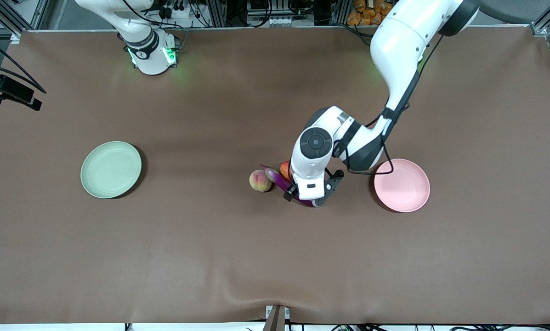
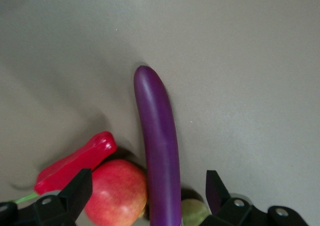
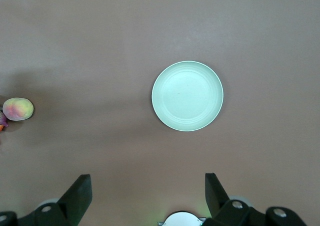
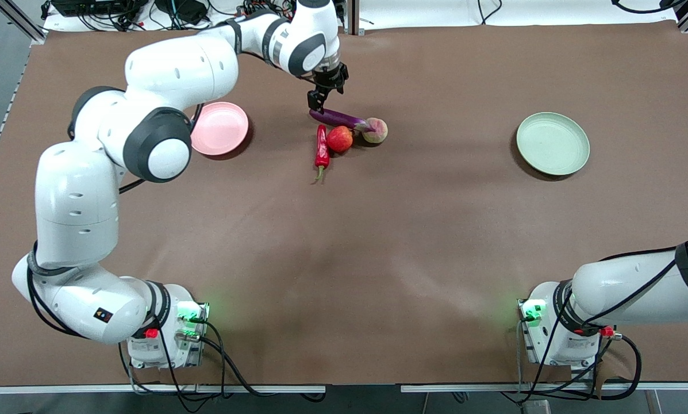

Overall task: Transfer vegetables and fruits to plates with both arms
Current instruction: 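Reach the left gripper down to the purple eggplant and grasp it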

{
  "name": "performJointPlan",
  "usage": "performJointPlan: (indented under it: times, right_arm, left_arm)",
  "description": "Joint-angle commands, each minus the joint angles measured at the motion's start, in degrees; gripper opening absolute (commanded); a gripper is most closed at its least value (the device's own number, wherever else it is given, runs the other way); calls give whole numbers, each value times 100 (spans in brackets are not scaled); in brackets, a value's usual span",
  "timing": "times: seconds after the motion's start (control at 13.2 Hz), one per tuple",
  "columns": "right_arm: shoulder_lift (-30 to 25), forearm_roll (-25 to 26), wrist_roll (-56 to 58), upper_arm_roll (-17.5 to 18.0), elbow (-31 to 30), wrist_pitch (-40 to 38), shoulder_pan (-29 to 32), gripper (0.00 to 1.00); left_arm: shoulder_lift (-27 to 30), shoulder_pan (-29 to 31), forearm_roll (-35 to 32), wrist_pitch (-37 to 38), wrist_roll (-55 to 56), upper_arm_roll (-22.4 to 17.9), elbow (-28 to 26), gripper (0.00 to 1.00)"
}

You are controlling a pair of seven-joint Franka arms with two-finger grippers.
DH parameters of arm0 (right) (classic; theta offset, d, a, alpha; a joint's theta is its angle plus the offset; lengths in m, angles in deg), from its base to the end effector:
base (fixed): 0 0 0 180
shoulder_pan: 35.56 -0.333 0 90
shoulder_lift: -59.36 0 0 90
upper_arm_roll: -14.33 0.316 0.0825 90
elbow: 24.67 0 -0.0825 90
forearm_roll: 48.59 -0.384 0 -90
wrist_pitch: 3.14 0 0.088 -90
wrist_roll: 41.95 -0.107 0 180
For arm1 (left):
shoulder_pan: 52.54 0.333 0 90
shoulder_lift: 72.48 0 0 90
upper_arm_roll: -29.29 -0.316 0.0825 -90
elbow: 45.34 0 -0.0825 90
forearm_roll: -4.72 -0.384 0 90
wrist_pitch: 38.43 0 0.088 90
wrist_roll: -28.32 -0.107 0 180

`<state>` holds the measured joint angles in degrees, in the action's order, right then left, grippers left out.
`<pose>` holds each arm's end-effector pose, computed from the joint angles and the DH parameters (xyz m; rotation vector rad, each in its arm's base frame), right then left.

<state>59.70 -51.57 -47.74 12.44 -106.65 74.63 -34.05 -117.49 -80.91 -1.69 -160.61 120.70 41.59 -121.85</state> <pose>0.5326 -0.0252 0.6681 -3.0809 0.2337 0.1244 0.5891 -0.4518 0.2705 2.7794 1.3557 -0.0600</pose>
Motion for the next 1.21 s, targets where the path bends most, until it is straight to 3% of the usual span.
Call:
performJointPlan:
  times: [0.0, 0.91, 1.06, 1.13]
  right_arm:
    - [-16, -19, 25, 66, 15, -51, 104, 100]
    - [-16, -19, 25, 66, 15, -69, 104, 100]
    - [-16, -19, 25, 66, 15, -69, 104, 100]
    - [-16, -19, 25, 66, 15, -69, 104, 100]
  left_arm:
    - [-306, -64, -106, -262, 113, -35, 225, 100]
    - [-808, -108, -80, -825, 228, -26, 225, 99]
    - [-843, -99, -80, -825, 245, -26, 225, 67]
    - [-852, -99, -71, -825, 280, -26, 216, 42]
